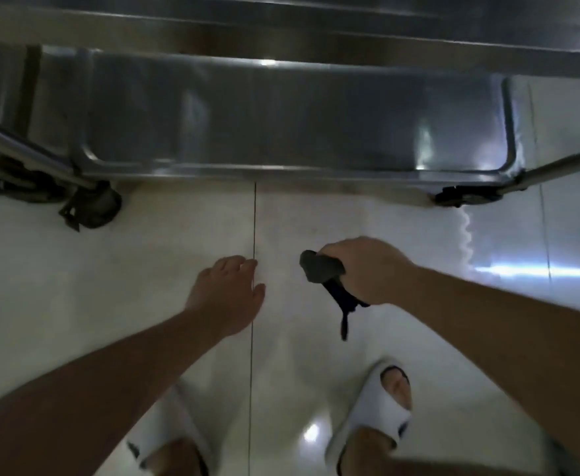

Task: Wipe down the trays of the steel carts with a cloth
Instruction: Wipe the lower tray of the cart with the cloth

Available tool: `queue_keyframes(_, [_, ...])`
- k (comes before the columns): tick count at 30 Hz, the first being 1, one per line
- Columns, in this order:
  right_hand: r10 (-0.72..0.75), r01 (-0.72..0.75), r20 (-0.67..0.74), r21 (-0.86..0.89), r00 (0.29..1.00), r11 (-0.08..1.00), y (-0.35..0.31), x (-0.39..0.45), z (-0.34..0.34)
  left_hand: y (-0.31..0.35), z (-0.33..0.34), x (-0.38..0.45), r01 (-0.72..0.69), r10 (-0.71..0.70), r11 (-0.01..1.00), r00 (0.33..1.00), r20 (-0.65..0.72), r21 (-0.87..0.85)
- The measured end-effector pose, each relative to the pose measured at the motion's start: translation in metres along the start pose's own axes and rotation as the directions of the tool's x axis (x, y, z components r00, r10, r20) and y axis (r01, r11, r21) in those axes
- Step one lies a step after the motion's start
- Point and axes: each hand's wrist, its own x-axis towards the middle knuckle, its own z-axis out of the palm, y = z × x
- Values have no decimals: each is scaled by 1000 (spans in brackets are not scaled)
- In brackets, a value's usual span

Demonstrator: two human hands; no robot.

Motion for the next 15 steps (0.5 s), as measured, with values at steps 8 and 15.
queue_keyframes(8, [161,-170,159,49,974,984,-74,-111,20,6,-46,-172,157,-144,987,954,262,-30])
queue_keyframes(15, [125,-150,226,96,966,984,-159,-223,-59,21,-192,-273,172,-142,984,911,387,-43])
